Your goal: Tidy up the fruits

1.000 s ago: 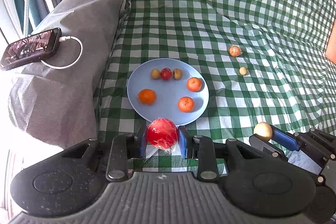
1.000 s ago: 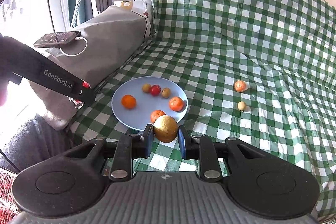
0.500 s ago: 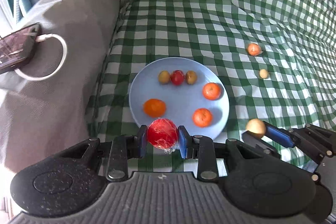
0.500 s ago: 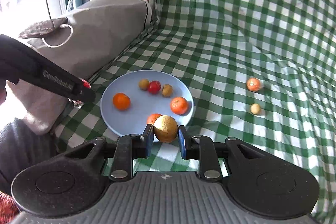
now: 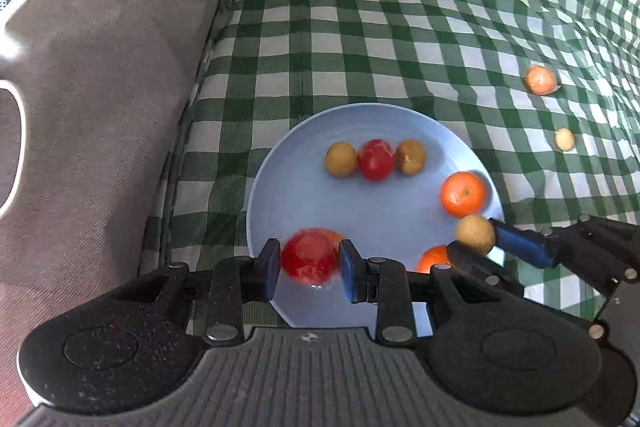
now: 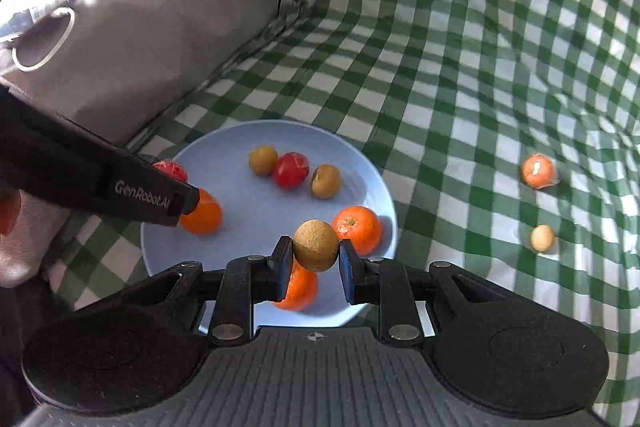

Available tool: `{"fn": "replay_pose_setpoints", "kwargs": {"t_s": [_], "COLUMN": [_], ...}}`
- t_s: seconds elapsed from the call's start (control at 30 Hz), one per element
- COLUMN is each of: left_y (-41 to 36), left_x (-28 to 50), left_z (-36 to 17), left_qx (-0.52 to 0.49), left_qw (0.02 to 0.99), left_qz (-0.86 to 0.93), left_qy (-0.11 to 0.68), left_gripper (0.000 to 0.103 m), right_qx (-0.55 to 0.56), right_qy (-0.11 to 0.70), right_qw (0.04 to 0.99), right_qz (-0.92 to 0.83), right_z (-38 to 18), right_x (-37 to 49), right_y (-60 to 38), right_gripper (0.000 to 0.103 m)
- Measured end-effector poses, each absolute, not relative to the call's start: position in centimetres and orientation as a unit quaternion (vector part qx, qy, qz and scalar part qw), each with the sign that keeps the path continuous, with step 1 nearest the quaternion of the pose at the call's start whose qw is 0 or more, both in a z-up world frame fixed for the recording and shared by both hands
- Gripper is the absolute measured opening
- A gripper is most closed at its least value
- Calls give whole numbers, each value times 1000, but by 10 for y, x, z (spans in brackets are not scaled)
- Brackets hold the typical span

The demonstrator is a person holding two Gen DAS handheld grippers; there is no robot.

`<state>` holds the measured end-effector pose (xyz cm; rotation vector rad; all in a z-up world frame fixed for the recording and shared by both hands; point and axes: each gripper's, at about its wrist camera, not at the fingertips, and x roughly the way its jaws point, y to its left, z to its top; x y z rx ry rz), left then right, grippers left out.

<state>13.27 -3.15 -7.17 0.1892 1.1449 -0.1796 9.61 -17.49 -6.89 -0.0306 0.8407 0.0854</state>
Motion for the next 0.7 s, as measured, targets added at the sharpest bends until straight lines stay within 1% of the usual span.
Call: {"fn": "replay_pose_setpoints", "kwargs": {"t_s": [0.03,0.07,0.1,0.13,0.17,0.23,0.37,0.57,0.7], "left_y": [-31,-31,-30,-29,-28,-29,-26,-13,-8], "left_x": [134,133,132,130,126,119,90,33,-1], "left_z": [-72,-70,-67,-61,-55,-46,-30,-10,-3], "left_qx": [92,97,100,101,100,107,120,113,110], "left_qw": [834,838,845,853,861,858,859,867,872], "left_qz": [-81,-70,-58,-54,-57,-69,-71,-47,-42], "left_qy": [538,532,522,509,496,497,492,482,476], "left_gripper": [62,88,103,102,103,103,103,103,103], "right_qx": [-13,-13,-16,-20,-22,-24,-32,-12,7], "right_qy": [413,417,419,420,418,406,391,386,364], "right_qw": [910,908,906,905,906,912,919,922,931], "right_qz": [44,48,56,59,58,48,39,18,-2], "right_z": [-72,-75,-77,-76,-73,-64,-44,-24,-9], "right_x": [100,103,105,106,106,99,69,8,-25], "right_y": [-174,-174,-173,-172,-172,-173,-177,-175,-167], "right_gripper": [26,29,33,50,71,87,93,95,98]}}
